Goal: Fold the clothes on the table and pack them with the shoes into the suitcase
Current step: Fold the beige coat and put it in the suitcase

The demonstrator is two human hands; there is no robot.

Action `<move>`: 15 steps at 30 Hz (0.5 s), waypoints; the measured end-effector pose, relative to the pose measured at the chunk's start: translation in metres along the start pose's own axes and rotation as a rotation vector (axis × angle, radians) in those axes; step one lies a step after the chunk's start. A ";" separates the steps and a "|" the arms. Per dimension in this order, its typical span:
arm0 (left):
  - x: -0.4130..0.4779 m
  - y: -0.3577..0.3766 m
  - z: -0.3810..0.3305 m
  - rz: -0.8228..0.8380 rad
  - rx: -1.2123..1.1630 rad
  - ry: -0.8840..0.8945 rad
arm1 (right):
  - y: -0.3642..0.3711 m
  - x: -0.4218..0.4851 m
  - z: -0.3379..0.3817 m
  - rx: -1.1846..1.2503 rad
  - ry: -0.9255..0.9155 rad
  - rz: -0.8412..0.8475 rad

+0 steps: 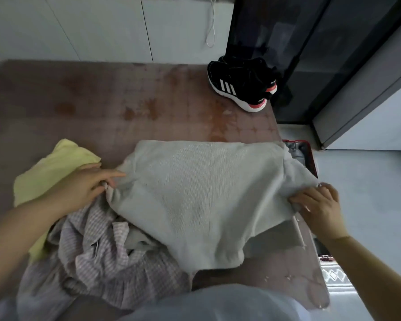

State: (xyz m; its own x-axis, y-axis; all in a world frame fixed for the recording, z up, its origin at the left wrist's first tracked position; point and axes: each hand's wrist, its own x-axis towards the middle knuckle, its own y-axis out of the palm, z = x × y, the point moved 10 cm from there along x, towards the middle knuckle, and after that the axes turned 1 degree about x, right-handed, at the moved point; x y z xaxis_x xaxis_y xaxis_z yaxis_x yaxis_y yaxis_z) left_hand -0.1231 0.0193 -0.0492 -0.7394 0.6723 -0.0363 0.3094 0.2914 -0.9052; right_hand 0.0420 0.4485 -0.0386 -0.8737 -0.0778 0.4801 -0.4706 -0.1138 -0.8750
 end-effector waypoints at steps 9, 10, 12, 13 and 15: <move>0.013 0.005 -0.024 0.151 0.385 0.054 | 0.015 0.030 -0.009 -0.018 0.087 0.406; 0.006 0.018 -0.014 0.282 0.322 -0.055 | 0.033 0.014 -0.003 -0.006 0.075 0.624; 0.004 0.020 -0.013 0.338 0.233 -0.093 | 0.047 -0.012 0.004 0.046 0.084 0.841; 0.011 0.010 -0.023 0.240 0.204 -0.042 | 0.042 -0.011 0.004 0.122 0.124 0.789; 0.024 -0.008 -0.043 0.040 0.098 0.024 | 0.019 0.006 -0.002 0.283 0.244 0.530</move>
State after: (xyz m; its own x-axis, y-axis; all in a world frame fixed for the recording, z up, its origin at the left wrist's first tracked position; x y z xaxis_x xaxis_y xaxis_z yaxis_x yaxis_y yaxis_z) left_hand -0.1180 0.0622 -0.0243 -0.7125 0.6988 -0.0638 0.2773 0.1970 -0.9404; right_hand 0.0279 0.4476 -0.0527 -0.9971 0.0284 -0.0700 0.0540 -0.3809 -0.9230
